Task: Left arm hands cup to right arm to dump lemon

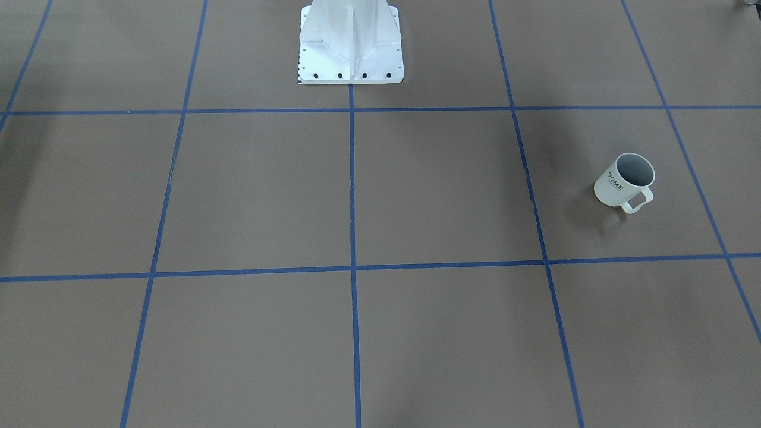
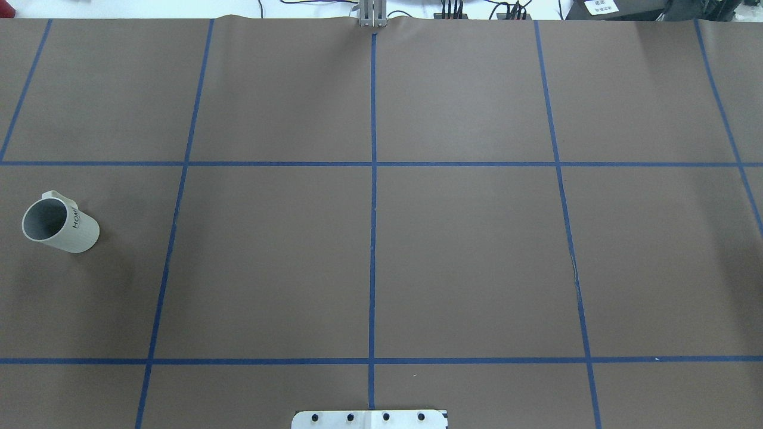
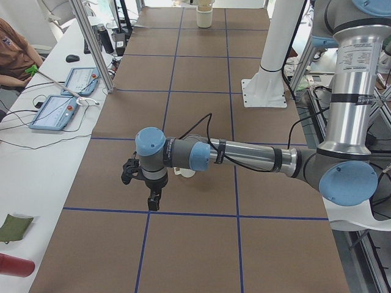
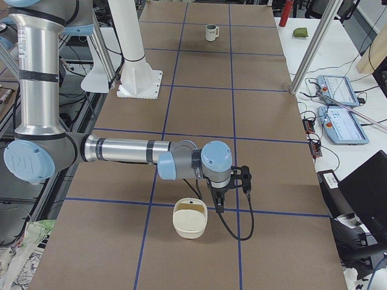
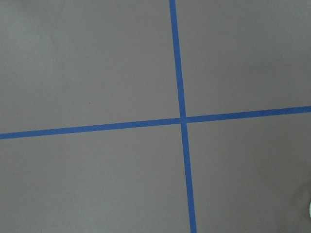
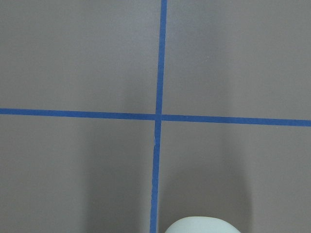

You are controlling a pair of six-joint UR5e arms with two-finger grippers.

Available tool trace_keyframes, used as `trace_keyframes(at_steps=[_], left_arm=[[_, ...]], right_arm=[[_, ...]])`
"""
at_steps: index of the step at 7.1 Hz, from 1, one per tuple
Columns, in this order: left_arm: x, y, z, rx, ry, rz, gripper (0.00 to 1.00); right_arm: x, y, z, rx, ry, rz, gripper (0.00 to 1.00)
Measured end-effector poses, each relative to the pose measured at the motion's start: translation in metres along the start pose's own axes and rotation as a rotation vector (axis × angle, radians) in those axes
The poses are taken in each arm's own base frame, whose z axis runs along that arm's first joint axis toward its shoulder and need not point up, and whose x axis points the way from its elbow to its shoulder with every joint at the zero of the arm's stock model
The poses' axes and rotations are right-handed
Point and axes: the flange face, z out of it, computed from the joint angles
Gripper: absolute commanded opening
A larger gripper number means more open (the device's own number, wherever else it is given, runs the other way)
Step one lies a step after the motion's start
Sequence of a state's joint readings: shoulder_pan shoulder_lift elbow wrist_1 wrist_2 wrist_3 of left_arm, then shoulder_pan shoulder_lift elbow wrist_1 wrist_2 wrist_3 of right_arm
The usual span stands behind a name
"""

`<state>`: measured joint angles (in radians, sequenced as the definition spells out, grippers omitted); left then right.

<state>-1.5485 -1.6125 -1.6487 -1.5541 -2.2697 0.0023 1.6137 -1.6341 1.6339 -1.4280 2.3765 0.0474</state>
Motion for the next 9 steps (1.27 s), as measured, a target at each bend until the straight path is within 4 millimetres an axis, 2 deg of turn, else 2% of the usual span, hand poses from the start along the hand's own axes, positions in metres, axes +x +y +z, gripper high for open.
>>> trace_keyframes(at_steps=[7, 9], left_arm=[[0.000, -0.001, -0.002, 0.005, -0.003, -0.004, 1.00], [0.011, -0.009, -0.012, 0.028, -0.005, 0.021, 1.00]], right_arm=[[-0.005, -0.005, -0.004, 0.009, -0.004, -0.009, 1.00], [-0.006, -0.007, -0.005, 0.013, -0.005, -0.012, 1.00]])
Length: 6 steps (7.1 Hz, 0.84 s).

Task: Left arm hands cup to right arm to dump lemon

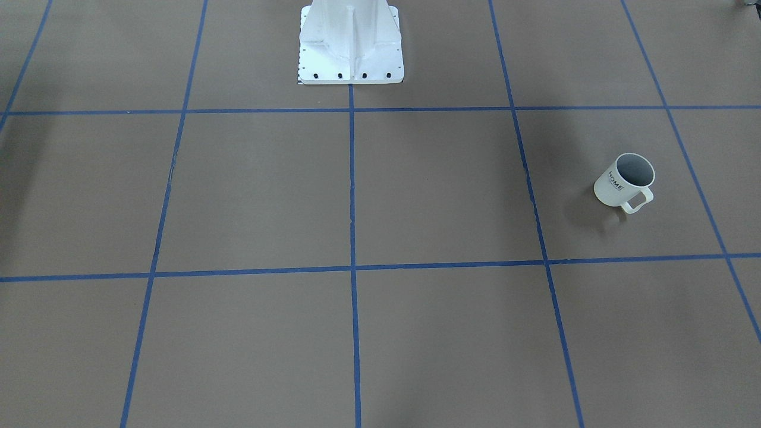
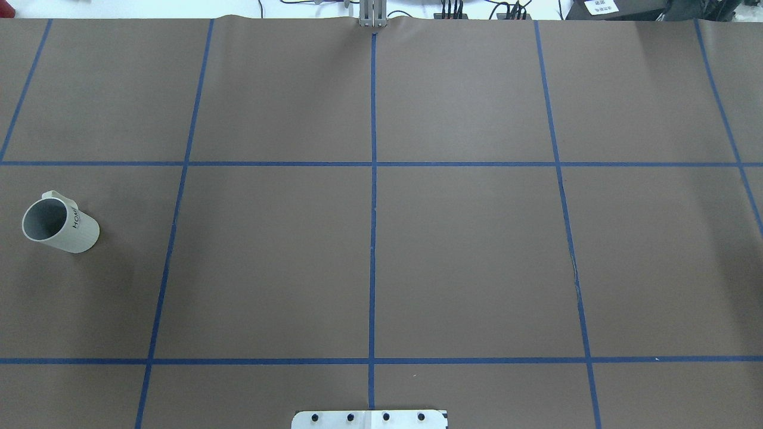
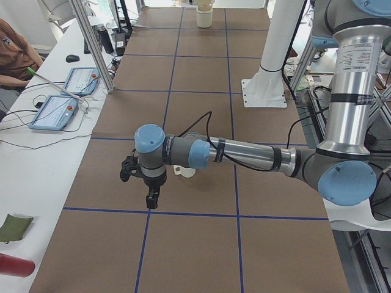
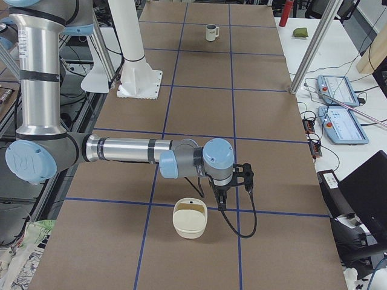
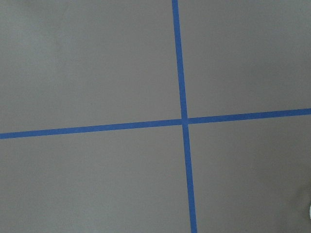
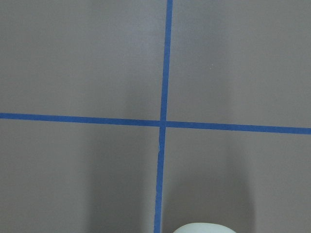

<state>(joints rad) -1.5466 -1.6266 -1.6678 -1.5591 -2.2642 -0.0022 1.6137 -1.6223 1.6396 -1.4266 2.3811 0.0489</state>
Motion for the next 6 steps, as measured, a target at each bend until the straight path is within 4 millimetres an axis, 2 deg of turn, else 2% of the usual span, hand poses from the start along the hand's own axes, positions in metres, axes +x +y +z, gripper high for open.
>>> trace_keyframes(at_steps=[2, 4, 6], left_arm=[[0.021, -0.008, -0.004, 0.028, 0.011, 0.027, 1.00], [0.052, -0.015, -0.012, 0.059, 0.053, 0.019, 1.00], [0.097, -0.015, 0.007, 0.019, 0.113, -0.054, 1.00]], right_arm=[[-0.006, -0.002, -0.005, 0.010, -0.001, -0.010, 1.00], [-0.011, -0.004, -0.010, 0.018, -0.002, -0.021, 1.00], [-0.013, -0.004, -0.011, 0.020, -0.003, -0.025, 1.00]])
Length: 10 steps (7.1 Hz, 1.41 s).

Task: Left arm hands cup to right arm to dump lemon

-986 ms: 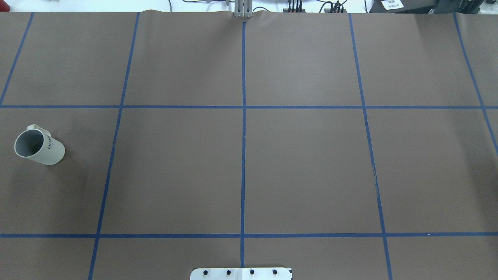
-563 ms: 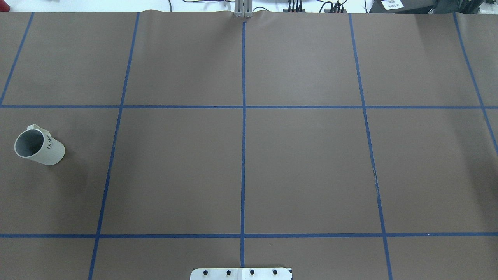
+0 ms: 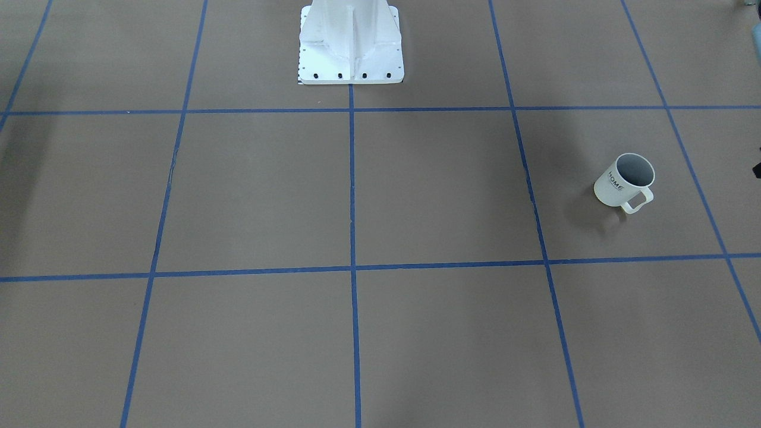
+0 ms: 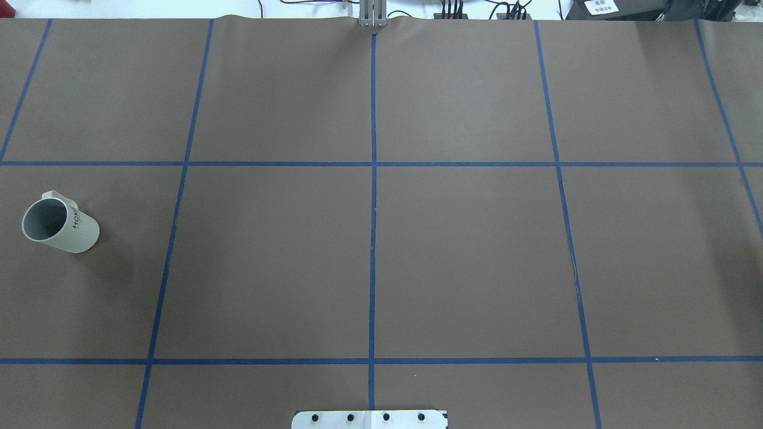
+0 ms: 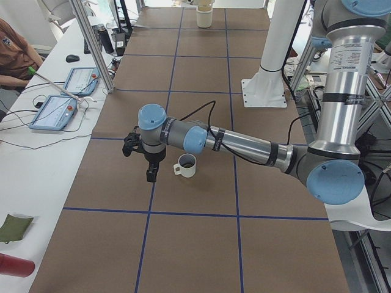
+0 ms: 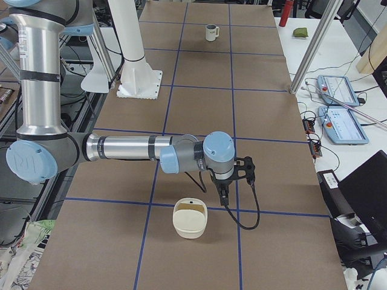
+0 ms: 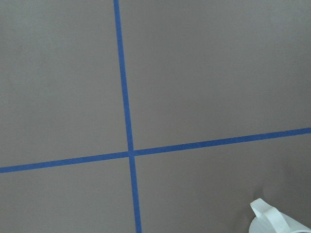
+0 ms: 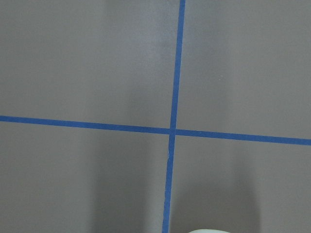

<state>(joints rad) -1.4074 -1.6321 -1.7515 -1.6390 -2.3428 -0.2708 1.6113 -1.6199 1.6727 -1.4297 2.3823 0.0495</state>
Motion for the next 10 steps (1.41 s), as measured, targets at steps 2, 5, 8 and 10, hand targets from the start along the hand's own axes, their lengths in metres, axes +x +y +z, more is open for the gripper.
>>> trace_keyframes(at_steps=[2, 5, 8, 10], left_arm=[[0.031, 0.034, 0.033, -0.020, 0.034, -0.104, 1.00], [0.047, 0.086, 0.075, -0.032, 0.070, -0.179, 1.00], [0.055, 0.096, 0.106, -0.054, 0.020, -0.169, 1.00], [0.060, 0.096, 0.121, -0.074, 0.010, -0.157, 1.00]], right_arm=[[0.000, 0.000, 0.000, -0.001, 0.000, 0.001, 1.00], [-0.001, 0.001, 0.000, -0.001, -0.001, 0.001, 1.00], [0.000, 0.001, 0.000, -0.002, -0.002, 0.002, 1.00], [0.000, 0.001, 0.000, -0.002, -0.002, 0.002, 1.00]])
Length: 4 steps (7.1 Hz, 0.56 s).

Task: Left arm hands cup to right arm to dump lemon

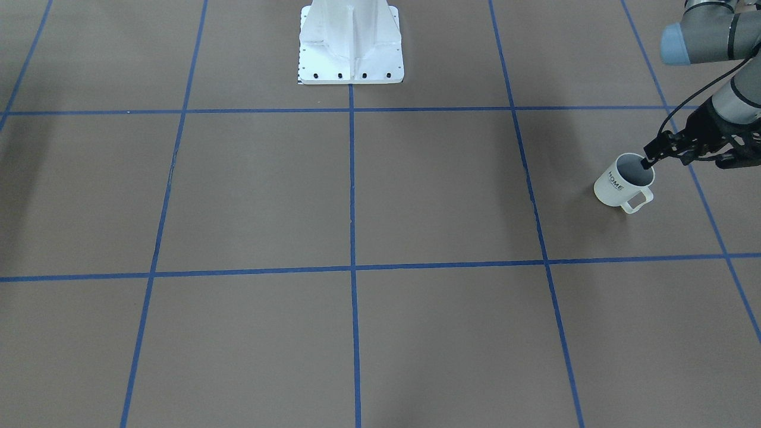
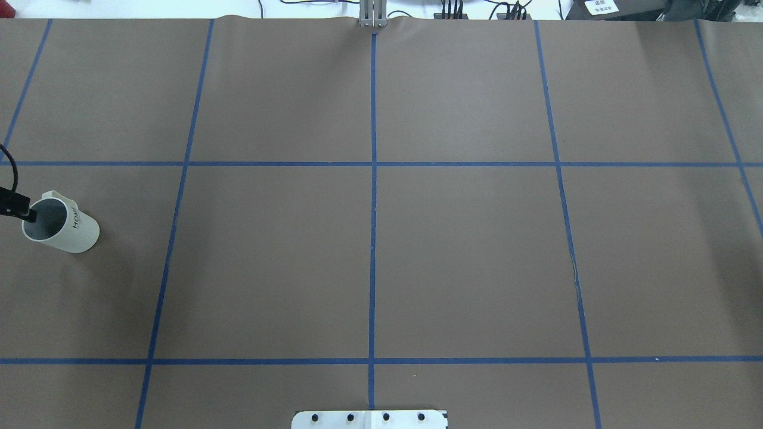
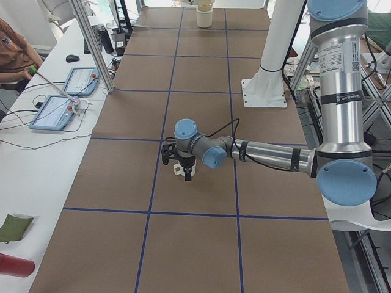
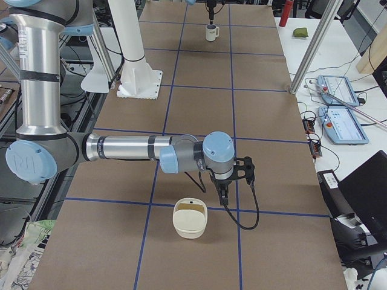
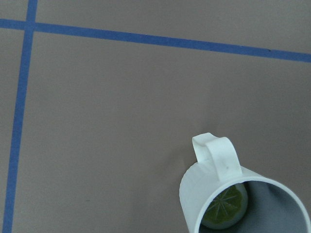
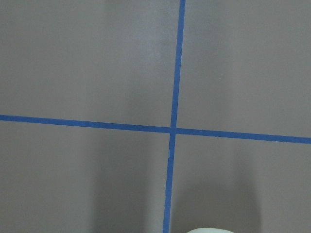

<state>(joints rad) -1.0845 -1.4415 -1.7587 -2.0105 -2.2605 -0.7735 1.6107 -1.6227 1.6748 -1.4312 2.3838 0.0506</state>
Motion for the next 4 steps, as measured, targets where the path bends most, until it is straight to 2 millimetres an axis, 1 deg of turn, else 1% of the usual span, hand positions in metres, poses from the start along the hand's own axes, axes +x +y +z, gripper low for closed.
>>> trace_keyframes(at_steps=[1, 2, 3, 4], left_arm=[[0.003, 0.001, 0.007, -0.012, -0.003, 0.007, 0.90], [0.004, 0.002, 0.011, -0.020, -0.005, 0.012, 0.75], [0.005, 0.002, 0.015, -0.025, -0.007, 0.013, 0.67], [0.006, -0.002, 0.018, -0.027, -0.008, 0.014, 0.58]], right_arm=[[0.000, 0.000, 0.000, 0.001, 0.000, -0.001, 1.00], [0.000, -0.001, 0.000, 0.001, 0.000, -0.001, 1.00], [0.000, -0.001, 0.000, 0.001, 0.000, -0.001, 1.00], [-0.001, -0.001, 0.000, 0.001, 0.000, -0.001, 1.00]])
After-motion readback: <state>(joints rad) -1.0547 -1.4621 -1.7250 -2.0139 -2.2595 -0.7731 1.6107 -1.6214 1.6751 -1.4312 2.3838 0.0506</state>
